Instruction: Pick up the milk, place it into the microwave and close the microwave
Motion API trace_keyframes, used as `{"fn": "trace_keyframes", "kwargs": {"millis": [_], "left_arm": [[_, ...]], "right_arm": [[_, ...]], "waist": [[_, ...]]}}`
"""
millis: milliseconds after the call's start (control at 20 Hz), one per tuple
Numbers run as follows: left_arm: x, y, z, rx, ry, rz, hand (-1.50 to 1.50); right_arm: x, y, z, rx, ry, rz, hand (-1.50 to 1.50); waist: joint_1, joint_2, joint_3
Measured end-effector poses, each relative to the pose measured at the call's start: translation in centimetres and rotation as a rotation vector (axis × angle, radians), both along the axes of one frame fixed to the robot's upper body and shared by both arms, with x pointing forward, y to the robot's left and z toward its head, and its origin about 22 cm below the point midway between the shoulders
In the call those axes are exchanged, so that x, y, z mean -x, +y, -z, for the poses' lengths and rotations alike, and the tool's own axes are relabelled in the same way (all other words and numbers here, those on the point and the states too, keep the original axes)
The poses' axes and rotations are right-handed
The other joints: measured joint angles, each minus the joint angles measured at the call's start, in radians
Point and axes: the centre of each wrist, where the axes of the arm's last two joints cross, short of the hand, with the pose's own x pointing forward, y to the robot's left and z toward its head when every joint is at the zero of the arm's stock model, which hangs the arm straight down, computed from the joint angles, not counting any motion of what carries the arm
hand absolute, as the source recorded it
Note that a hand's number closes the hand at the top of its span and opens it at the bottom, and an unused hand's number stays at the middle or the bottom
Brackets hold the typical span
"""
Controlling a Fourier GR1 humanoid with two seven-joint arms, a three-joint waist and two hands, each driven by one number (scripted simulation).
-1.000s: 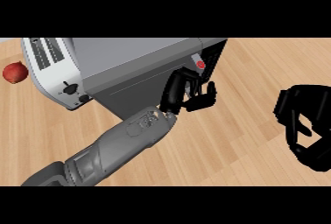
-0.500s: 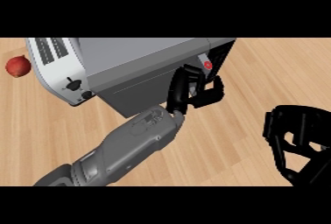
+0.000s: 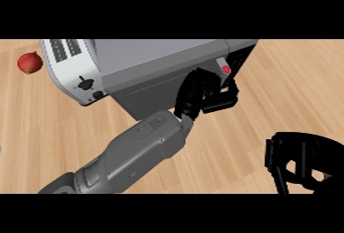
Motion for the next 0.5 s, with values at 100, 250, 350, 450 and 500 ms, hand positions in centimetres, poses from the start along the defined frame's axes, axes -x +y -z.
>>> {"fn": "trace_keyframes", "kwargs": {"millis": [100, 250, 350, 450, 500], "left_arm": [[0.0, 0.1, 0.2, 0.026, 0.01, 0.033, 1.5], [-0.1, 0.2, 0.5, 0.058, 0.015, 0.075, 1.5], [0.0, 0.3, 0.8, 0.078, 0.017, 0.109, 1.5], [0.0, 0.4, 1.0, 0.099, 0.018, 0.135, 1.5], [0.0, 0.4, 1.2, 0.108, 0.018, 0.145, 1.5]], "right_arm": [[0.6, 0.3, 0.3, -0.013, 0.007, 0.002, 1.5], [1.5, 0.7, 0.6, -0.029, 0.016, 0.003, 1.5], [2.1, 1.1, 0.8, -0.04, 0.02, 0.004, 1.5], [2.7, 1.5, 0.9, -0.049, 0.025, 0.007, 1.5], [3.0, 1.7, 1.0, -0.052, 0.026, 0.007, 1.5]], "waist": [[0.009, -0.003, 0.001], [0.021, -0.009, 0.001], [0.032, -0.011, 0.0], [0.04, -0.013, 0.0], [0.043, -0.015, 0.0]]}}
